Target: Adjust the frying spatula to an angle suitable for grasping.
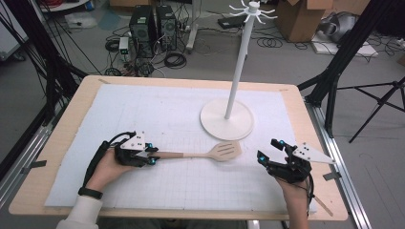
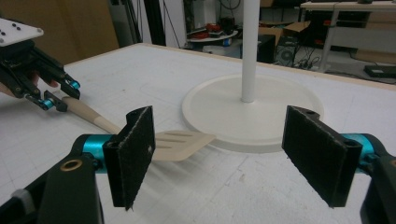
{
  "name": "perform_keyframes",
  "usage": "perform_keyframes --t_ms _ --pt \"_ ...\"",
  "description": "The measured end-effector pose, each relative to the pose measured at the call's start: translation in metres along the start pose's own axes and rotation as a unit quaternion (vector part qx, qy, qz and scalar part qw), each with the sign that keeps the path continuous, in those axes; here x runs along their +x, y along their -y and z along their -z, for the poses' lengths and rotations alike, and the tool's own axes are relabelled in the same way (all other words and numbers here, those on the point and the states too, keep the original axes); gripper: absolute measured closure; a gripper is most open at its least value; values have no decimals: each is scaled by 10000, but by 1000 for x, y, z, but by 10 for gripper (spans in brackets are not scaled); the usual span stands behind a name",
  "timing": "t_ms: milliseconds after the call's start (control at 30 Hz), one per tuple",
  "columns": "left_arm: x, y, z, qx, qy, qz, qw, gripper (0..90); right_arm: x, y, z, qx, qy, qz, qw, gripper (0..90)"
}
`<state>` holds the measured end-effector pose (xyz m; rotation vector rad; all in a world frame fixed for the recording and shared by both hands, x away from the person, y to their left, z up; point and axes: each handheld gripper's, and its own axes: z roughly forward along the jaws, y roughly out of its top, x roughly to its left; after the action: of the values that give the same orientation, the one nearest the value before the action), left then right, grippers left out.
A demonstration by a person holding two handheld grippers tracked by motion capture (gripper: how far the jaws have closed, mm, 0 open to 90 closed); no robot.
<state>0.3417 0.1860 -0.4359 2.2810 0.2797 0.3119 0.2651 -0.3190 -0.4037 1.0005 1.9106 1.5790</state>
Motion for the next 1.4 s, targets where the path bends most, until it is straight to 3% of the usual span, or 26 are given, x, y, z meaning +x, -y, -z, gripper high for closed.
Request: perform_keyframes --t_ms 167,267,333,567,600,700,800,900,933,1000,1400 --pt "0 -1 1 -19 -210 36 9998 629 0 0 0 -1 0 3 10000 242" --pt "1 -2 2 -22 -437 107 9990 627 0 0 0 -5 -3 5 10000 242" --pt "1 -2 3 -38 -464 116 9989 616 0 0 0 -4 -5 5 10000 242" --pt "-13 -2 13 -357 -690 347 9964 517 0 0 1 -6 2 -7 10000 242" --pt "-19 0 15 -447 -737 470 9952 534 0 0 1 -19 9 9 10000 242" --pt "-26 5 17 -560 -755 574 9939 605 0 0 1 -12 5 0 10000 242" --pt "-34 11 15 -441 -869 713 9927 716 0 0 0 -2 3 7 10000 242" --pt "-34 13 15 -372 -929 835 9915 794 1 0 0 7 -3 -2 10000 242" --pt "-33 15 14 -378 -930 961 9903 837 1 0 -1 18 -7 5 10000 242" --pt "-31 15 12 -329 -938 965 9904 874 0 0 -1 6 -2 35 10000 242" --pt "-21 9 2 -157 -1224 975 9876 895 0 0 -1 9 3 -4 10000 242"
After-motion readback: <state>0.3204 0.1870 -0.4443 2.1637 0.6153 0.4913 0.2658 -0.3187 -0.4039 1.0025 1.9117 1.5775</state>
